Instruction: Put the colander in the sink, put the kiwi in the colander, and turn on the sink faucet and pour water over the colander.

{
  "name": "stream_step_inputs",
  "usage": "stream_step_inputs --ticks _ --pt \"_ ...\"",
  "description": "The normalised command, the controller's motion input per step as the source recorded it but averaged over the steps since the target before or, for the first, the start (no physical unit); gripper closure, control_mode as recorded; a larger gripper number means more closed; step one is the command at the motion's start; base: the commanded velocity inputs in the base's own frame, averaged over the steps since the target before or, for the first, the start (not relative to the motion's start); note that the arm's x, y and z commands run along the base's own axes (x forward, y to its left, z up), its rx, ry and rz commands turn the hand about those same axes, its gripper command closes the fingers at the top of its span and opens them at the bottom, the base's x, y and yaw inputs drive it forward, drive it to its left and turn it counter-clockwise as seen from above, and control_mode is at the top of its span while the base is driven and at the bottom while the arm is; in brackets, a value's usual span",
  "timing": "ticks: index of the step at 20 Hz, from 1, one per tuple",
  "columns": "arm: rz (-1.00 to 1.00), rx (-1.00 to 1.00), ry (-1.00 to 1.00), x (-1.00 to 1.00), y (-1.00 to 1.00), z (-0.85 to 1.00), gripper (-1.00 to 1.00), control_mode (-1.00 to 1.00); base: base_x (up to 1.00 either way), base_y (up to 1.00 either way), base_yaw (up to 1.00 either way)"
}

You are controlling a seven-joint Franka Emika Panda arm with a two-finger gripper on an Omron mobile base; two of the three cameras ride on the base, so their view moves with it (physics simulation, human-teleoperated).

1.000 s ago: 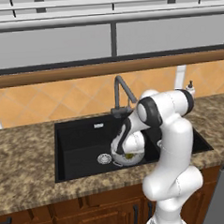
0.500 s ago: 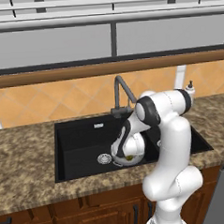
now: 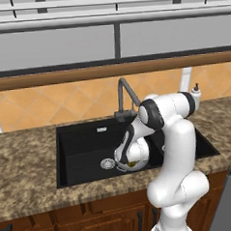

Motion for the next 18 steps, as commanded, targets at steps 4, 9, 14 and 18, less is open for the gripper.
stream_step_inputs --ticks 4,9,14,18 --pt "0.00 0.00 0.00 0.00 0.00 0.00 -1.00 -1.00 0.00 0.00 0.00" --pt "0.00 0.00 0.00 0.01 0.00 0.11 -1.00 -1.00 0.00 0.00 0.00" --pt "0.00 0.00 -0.03 0.00 -0.07 0.61 -1.00 -1.00 0.00 0.00 0.00" --pt "0.00 0.00 -0.07 -0.15 -0.14 0.70 -1.00 -1.00 0.00 0.00 0.00"
